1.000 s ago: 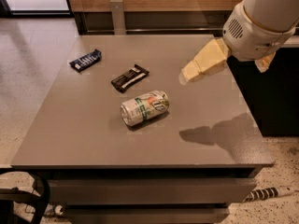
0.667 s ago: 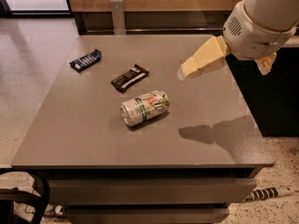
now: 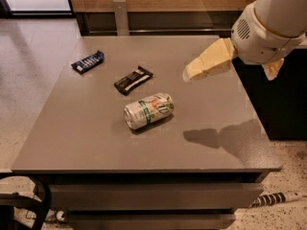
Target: Place 7up can upright
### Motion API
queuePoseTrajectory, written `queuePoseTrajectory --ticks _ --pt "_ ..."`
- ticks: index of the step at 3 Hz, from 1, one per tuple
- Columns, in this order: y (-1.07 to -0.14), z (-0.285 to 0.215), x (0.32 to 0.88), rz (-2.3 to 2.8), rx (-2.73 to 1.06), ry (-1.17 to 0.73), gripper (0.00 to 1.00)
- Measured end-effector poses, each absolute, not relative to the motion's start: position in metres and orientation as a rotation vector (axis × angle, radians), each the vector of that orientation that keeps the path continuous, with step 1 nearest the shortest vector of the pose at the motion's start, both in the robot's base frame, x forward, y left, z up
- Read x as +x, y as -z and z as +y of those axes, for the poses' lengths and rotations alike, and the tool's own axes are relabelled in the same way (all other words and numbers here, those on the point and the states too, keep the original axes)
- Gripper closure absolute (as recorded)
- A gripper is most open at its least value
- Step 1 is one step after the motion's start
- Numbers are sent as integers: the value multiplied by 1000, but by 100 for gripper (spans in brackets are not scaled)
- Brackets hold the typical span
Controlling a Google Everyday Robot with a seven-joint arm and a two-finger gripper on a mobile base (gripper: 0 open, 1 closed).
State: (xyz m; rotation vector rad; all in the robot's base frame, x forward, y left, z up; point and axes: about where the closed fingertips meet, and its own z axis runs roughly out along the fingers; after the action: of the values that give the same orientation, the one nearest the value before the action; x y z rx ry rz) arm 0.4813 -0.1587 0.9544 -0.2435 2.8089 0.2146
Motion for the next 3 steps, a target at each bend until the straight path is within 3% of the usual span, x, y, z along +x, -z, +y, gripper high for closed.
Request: queuePoseTrajectory --ticks 3 --pt "-945 -129 503 2970 289 -201 0"
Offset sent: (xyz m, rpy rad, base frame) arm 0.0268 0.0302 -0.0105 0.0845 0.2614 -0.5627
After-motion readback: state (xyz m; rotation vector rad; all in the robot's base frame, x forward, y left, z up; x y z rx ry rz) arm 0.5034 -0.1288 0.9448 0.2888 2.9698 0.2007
